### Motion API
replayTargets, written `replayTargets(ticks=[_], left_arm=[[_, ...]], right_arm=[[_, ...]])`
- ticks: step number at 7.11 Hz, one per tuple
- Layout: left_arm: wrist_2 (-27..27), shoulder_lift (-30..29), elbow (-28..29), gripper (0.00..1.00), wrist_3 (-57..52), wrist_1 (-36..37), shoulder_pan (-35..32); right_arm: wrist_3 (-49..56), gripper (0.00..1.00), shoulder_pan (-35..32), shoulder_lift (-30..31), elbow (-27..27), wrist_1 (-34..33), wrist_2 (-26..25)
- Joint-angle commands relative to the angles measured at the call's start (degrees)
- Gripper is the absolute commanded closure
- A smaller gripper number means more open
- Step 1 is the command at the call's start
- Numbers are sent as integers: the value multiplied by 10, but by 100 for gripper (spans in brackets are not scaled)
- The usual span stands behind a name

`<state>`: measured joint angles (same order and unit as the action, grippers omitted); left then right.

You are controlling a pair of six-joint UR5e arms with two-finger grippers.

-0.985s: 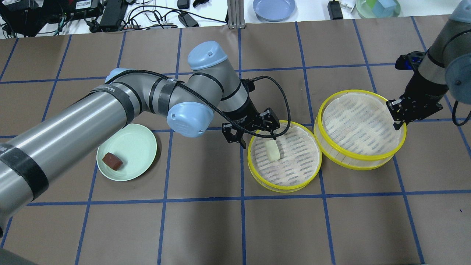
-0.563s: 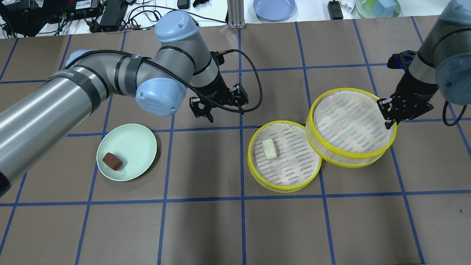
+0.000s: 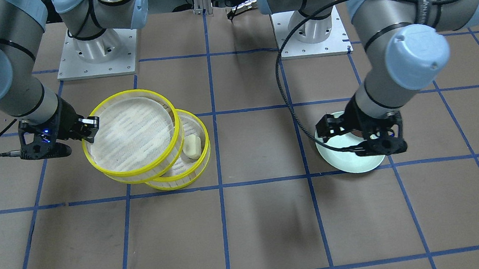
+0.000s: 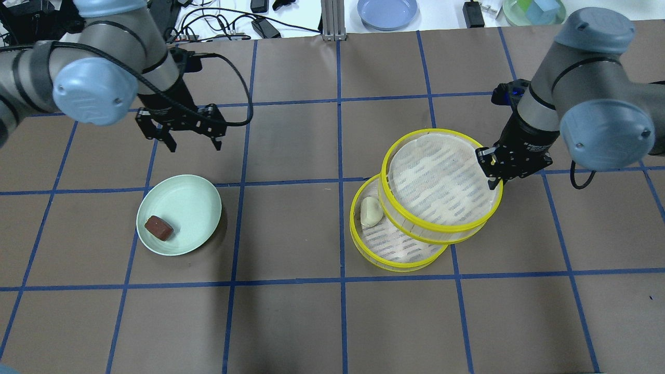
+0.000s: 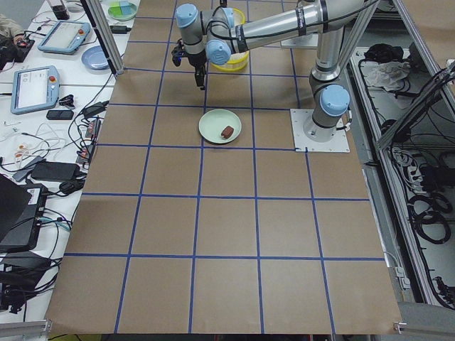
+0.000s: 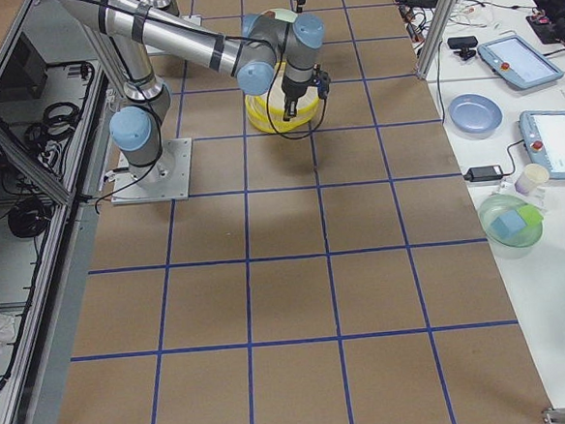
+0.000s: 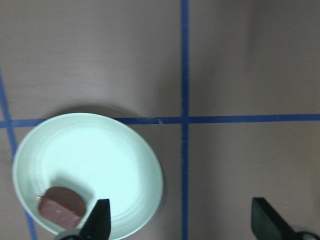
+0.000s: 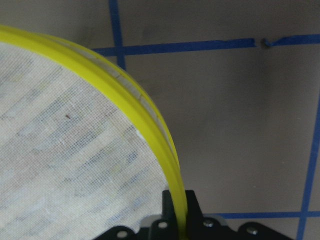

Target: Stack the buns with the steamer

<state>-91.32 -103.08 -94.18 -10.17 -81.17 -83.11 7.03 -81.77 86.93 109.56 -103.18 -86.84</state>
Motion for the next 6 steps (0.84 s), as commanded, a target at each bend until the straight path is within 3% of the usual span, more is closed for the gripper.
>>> replayTargets(ticks=[1, 3, 6], left_arm=[[-32, -4, -35, 2, -168, -15, 74], [-42, -21, -93, 2, -224, -8, 101], [-42, -68, -100, 6, -252, 3, 100]], right_arm=[[-3, 100, -23, 3, 26, -44, -2], [-7, 100, -35, -1, 47, -65, -8], [-18, 100, -50, -16, 47, -69, -32]])
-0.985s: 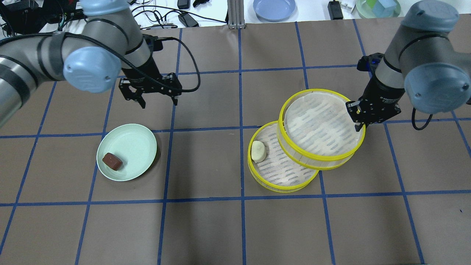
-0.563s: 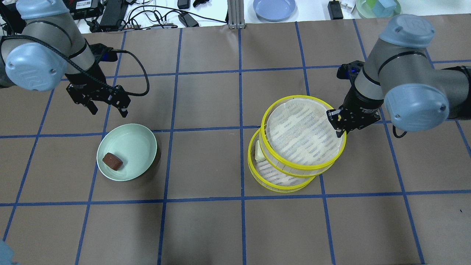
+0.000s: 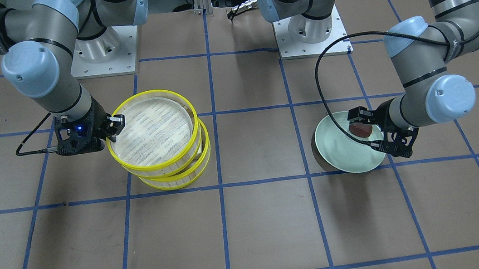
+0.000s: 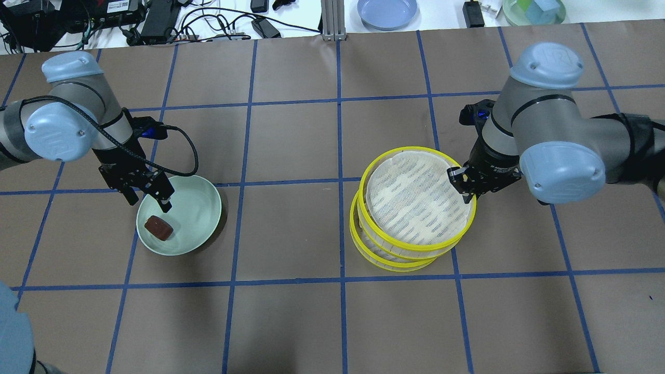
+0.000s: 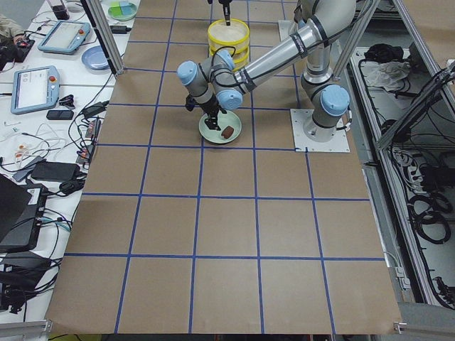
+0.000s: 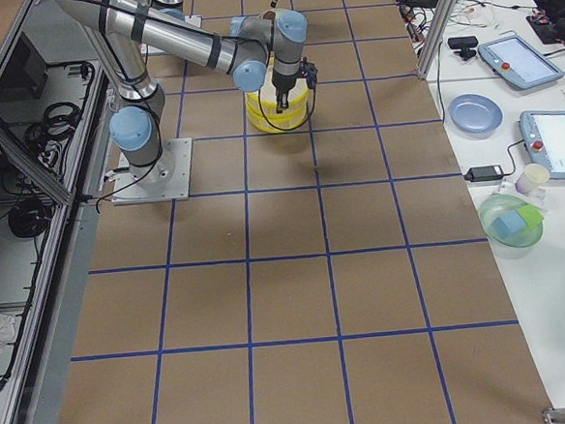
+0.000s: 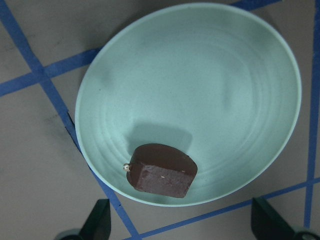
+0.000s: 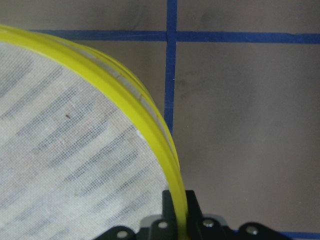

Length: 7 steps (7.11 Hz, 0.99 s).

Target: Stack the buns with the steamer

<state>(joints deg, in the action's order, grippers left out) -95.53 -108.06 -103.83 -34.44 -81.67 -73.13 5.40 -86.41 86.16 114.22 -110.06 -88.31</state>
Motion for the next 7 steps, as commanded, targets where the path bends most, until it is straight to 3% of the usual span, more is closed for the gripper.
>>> replayTargets(ticks=[1, 7], left_arm=[[0, -28, -1, 6, -12, 11, 0], [0, -62, -7, 0, -16, 34, 0]], right_arm=[[-3, 100, -8, -11, 0, -3, -20], [-46, 100, -49, -28, -3, -30, -21]])
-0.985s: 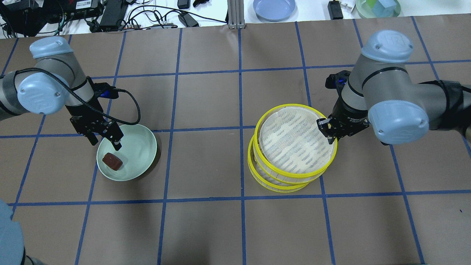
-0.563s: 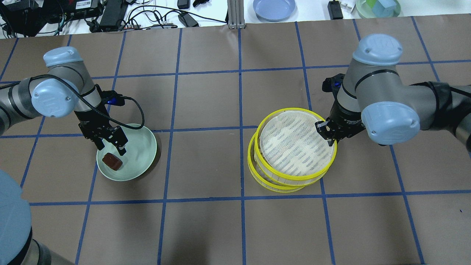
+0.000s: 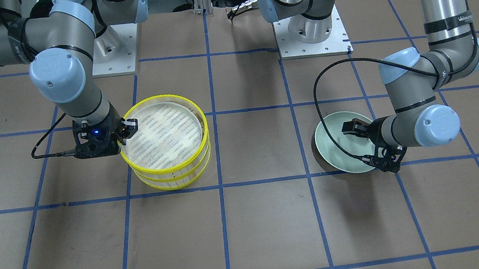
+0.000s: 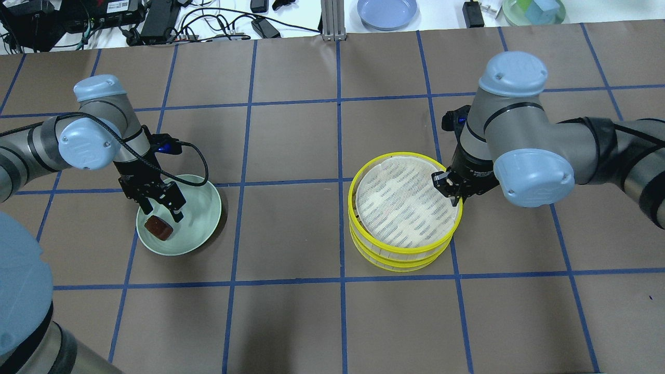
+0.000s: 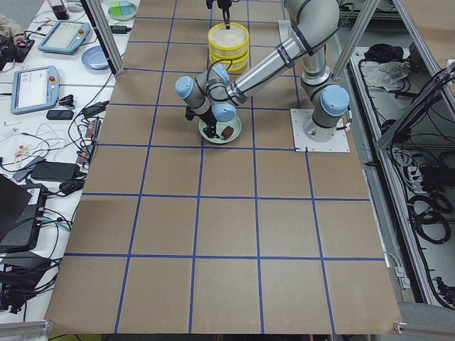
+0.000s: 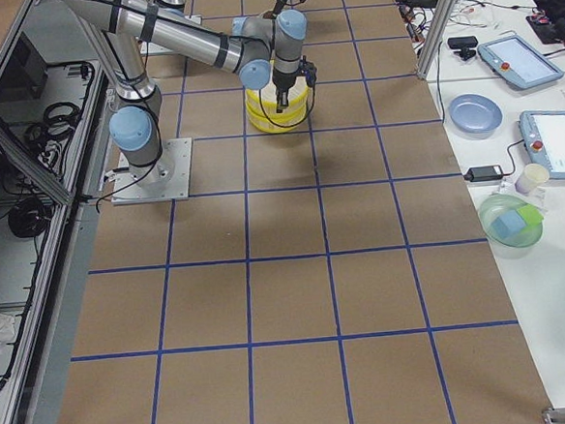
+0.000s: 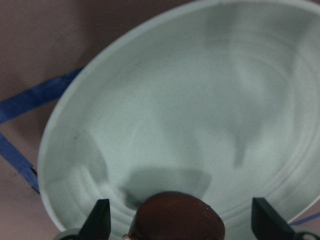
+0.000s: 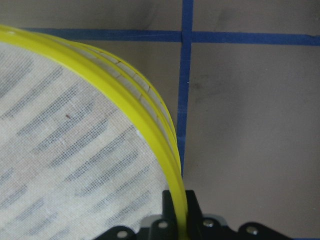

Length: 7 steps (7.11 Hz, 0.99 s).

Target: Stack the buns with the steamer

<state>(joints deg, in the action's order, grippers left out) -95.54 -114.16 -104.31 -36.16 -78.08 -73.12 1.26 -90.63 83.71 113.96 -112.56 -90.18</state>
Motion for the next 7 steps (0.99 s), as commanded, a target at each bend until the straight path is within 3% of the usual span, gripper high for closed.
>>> replayTargets(ticks=[1, 3, 5, 7], left_arm=[[-1, -1, -5, 3, 1, -1, 0], [-3, 0, -5, 62, 3, -4, 0], [-3, -1, -5, 100, 0, -4, 0], [12, -1, 4, 100, 4, -3, 0]], right_arm=[[-1, 100, -7, -4, -1, -5, -8], [1, 100, -7, -5, -1, -6, -19], [1, 100, -7, -5, -2, -6, -30], [1, 100, -7, -6, -1, -5, -32]])
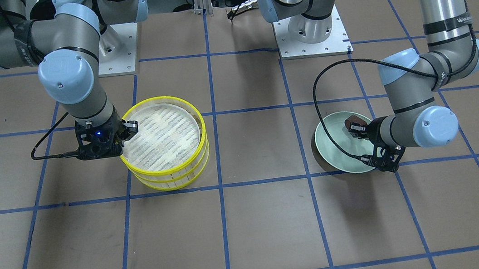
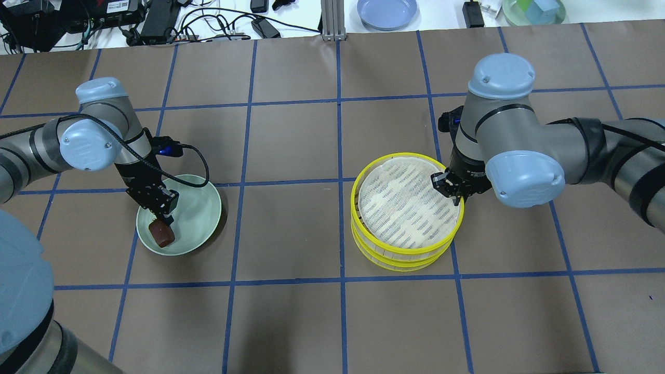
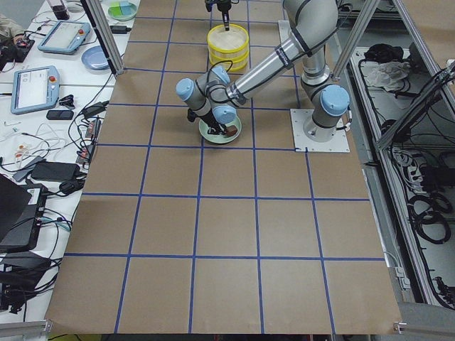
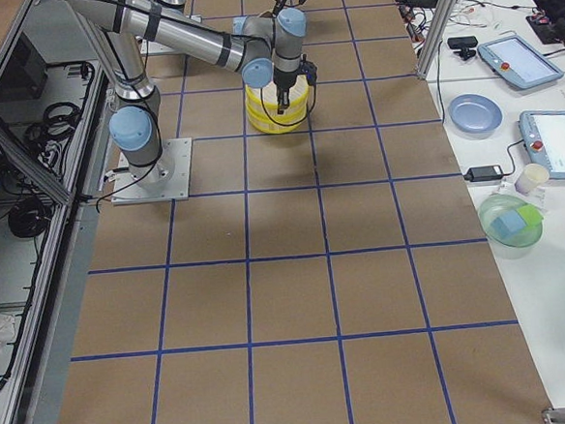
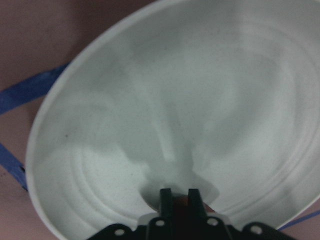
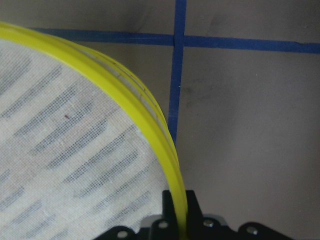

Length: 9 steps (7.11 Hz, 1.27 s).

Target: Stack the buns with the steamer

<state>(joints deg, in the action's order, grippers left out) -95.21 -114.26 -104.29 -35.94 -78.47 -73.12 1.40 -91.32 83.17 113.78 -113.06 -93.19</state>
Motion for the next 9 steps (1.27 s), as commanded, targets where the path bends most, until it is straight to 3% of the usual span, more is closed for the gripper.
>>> replayTargets(ticks=[1, 3, 4, 5, 6, 9], left_arm=[[52, 3, 8, 100, 2, -1, 0], [71, 16, 15, 100, 5, 3, -1], [98, 23, 31, 100, 26, -5, -7], [109, 35, 50, 100, 52, -31, -10], [111, 50, 70, 100, 65, -60, -10], [143, 104, 133, 100, 135, -142, -45]], right_arm=[[-3, 100, 0, -1, 0, 5, -2], [-8, 21, 0, -8, -10, 5, -2], [-8, 1, 0, -8, -20, 6, -2], [-7, 0, 0, -8, -28, 7, -1], [-8, 6, 0, -9, -29, 7, 1], [-8, 100, 0, -18, -29, 45, -1]])
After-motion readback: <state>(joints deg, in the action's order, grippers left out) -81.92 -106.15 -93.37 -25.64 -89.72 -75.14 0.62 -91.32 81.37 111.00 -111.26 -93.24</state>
